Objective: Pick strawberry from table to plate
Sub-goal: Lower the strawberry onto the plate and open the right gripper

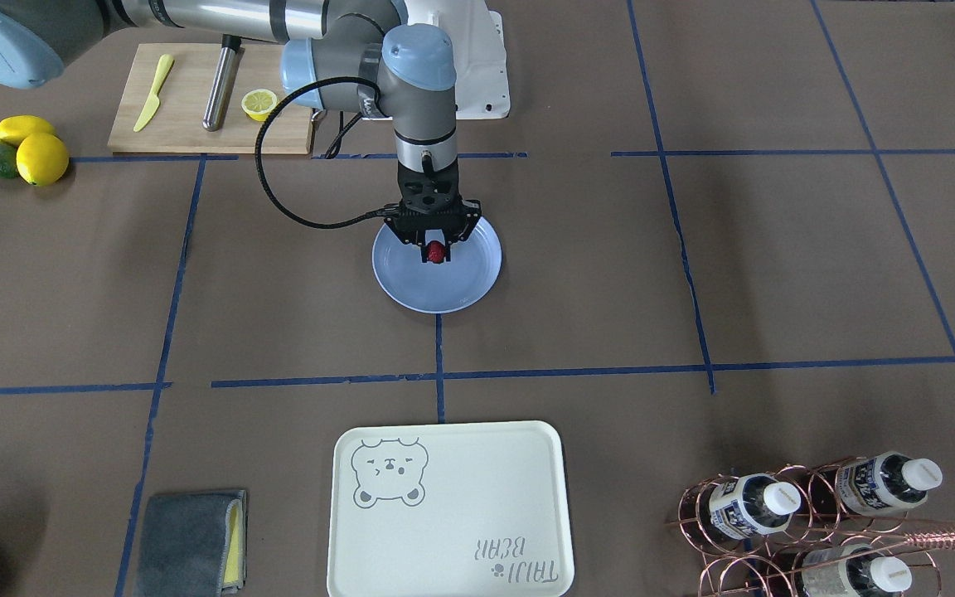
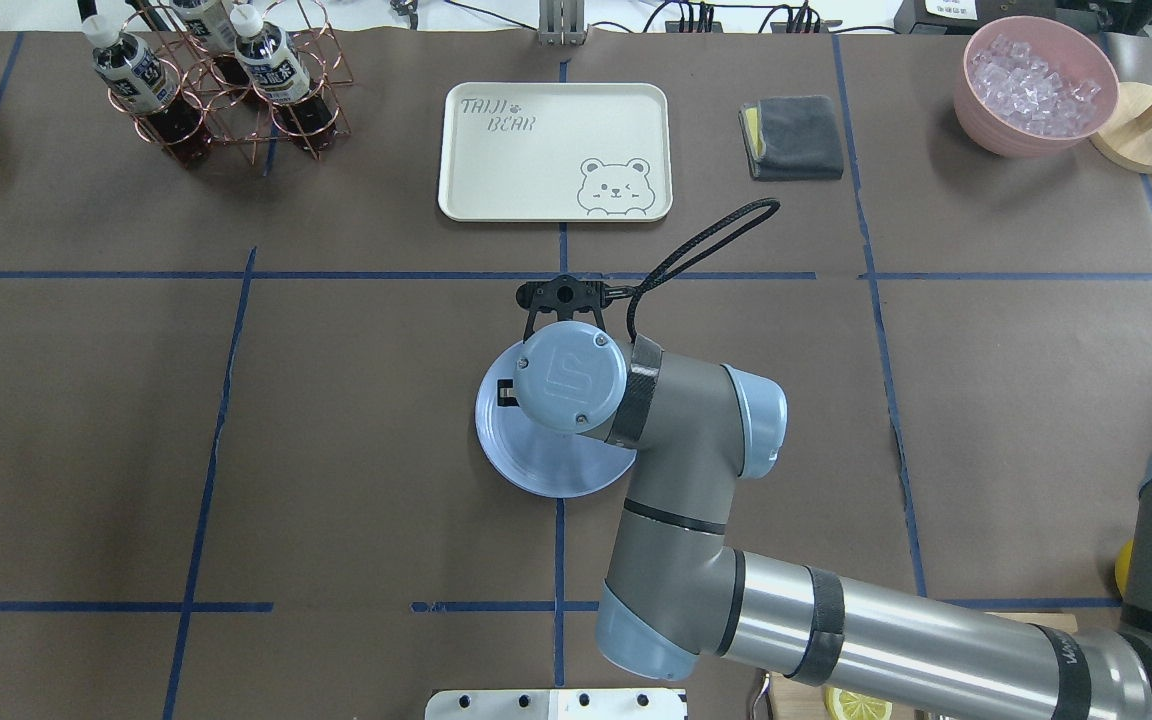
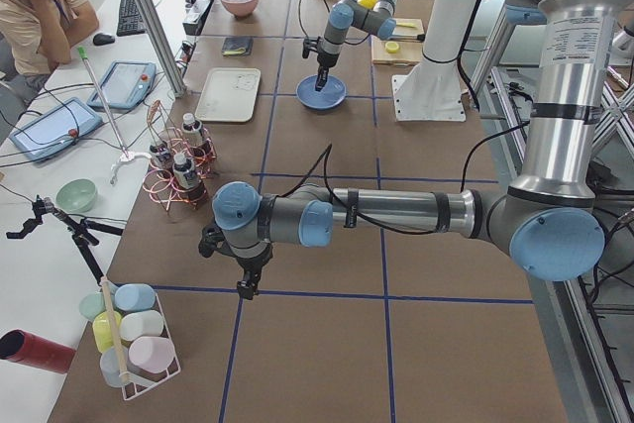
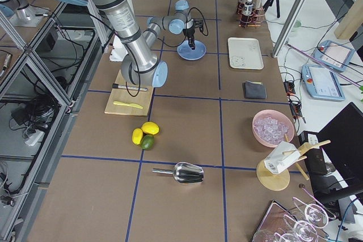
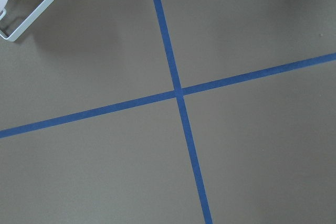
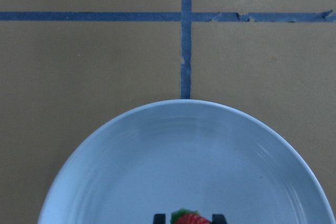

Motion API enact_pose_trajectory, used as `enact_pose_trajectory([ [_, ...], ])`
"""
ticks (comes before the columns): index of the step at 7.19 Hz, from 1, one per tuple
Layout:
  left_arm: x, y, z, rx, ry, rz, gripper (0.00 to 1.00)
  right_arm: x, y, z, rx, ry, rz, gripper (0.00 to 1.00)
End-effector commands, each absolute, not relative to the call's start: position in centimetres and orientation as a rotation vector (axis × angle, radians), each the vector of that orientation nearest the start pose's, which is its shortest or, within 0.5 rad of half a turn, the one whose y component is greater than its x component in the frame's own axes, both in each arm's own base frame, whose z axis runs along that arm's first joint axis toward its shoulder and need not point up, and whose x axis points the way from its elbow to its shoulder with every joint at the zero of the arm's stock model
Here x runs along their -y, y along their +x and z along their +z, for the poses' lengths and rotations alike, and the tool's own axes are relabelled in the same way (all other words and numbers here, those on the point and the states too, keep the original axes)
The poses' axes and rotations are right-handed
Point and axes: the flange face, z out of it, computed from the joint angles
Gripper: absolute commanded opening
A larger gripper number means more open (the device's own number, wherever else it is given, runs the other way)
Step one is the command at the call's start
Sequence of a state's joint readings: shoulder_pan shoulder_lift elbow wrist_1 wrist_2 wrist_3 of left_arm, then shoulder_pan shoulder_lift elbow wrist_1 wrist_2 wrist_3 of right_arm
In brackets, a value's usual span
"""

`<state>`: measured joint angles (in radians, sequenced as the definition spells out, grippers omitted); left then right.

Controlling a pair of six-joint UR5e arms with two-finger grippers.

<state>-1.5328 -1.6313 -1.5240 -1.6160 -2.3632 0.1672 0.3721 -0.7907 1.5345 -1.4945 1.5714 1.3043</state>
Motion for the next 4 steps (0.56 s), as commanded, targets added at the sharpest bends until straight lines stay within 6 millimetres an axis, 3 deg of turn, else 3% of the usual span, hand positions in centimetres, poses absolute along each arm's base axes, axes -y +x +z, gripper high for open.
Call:
enact_pose_trajectory([
  [1,52.33,-4.24,64.52,-0.788,0.108,0.218,1.0,38.44,-64.04,19.99,0.767,0.246,0.108,0.0],
  [2,52.33,-4.23,64.51,-0.789,0.108,0.218,1.0,38.05,-64.27,19.99,0.768,0.243,0.102,0.0],
  [3,52.32,-4.31,64.51,-0.789,0.108,0.217,1.0,37.97,-64.41,20.1,0.766,0.243,0.098,0.15],
  [4,52.33,-4.24,64.52,-0.788,0.108,0.218,1.0,37.9,-64.51,19.92,0.769,0.245,0.097,0.52],
])
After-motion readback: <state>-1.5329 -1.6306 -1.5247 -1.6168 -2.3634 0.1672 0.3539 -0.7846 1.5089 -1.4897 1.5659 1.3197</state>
